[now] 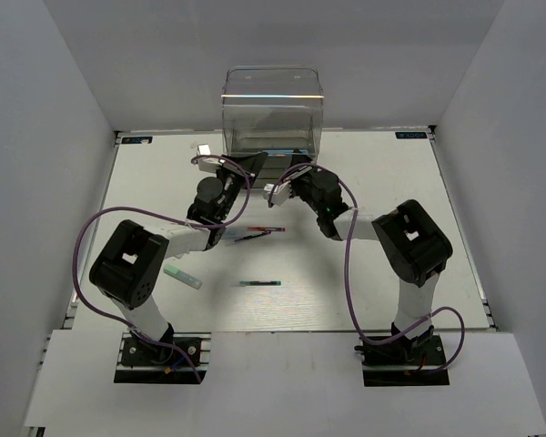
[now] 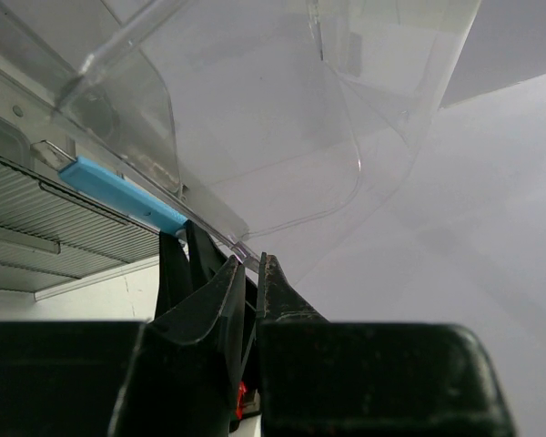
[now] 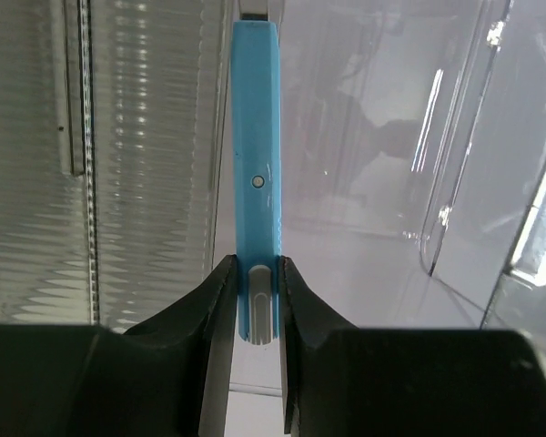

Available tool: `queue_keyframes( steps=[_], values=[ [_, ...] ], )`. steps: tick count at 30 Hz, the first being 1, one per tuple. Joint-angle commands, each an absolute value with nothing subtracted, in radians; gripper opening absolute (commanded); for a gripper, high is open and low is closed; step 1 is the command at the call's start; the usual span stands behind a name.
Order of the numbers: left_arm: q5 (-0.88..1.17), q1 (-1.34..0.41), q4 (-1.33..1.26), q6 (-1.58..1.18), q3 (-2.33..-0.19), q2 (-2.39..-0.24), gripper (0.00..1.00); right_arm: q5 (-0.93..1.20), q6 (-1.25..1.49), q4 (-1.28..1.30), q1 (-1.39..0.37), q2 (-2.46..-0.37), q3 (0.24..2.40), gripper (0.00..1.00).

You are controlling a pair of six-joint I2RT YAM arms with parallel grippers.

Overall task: Sort the stationery into containers
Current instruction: Place the stationery in the storage box.

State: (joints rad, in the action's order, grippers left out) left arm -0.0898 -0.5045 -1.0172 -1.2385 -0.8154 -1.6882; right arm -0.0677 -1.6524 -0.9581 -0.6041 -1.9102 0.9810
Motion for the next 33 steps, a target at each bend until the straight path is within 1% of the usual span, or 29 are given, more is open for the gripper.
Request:
queue_keyframes(
  steps=[1, 8, 17, 18, 19, 23, 28, 33],
  values=[
    [-0.1, -0.505, -1.092, -1.221, -0.818, -1.615, 0.0, -0.061, -1.732, -0.917, -0.592, -1.904, 1.034, 0.0],
    [-0.1, -0.505, -1.101, -1.221, -0.818, -1.615, 0.0, -0.032, -1.833, -0.827, -0.58, -1.902, 1.054, 0.0],
    [-0.1, -0.505, -1.101, -1.221, -0.818, -1.615, 0.0, -0.028, -1.849, -0.848, -0.569, -1.914, 1.083, 0.0],
    [-0.1, -0.505, -1.101, -1.221, -0.818, -1.624, 0.0, -0.026, -1.839, -0.853, -0.568, -1.913, 1.085, 0.03],
    [-0.1, -0.505, -1.101, -1.221, -0.818, -1.624, 0.0, -0.026, -1.818, -0.859, -0.574, -1.916, 1.085, 0.12],
    [-0.1, -0.505, -1.101, -1.221, -0.818, -1.624, 0.0, -0.011, -1.793, -0.859, -0.569, -1.893, 1.071, 0.29],
    [-0.1, -0.505, -1.101, -1.221, -0.827, -1.634, 0.0, 0.037, -1.772, -0.893, -0.568, -1.875, 1.037, 0.4],
    [-0.1, -0.505, -1.101, -1.221, -0.827, -1.634, 0.0, 0.046, -1.732, -0.911, -0.566, -1.852, 1.029, 0.44]
  ],
)
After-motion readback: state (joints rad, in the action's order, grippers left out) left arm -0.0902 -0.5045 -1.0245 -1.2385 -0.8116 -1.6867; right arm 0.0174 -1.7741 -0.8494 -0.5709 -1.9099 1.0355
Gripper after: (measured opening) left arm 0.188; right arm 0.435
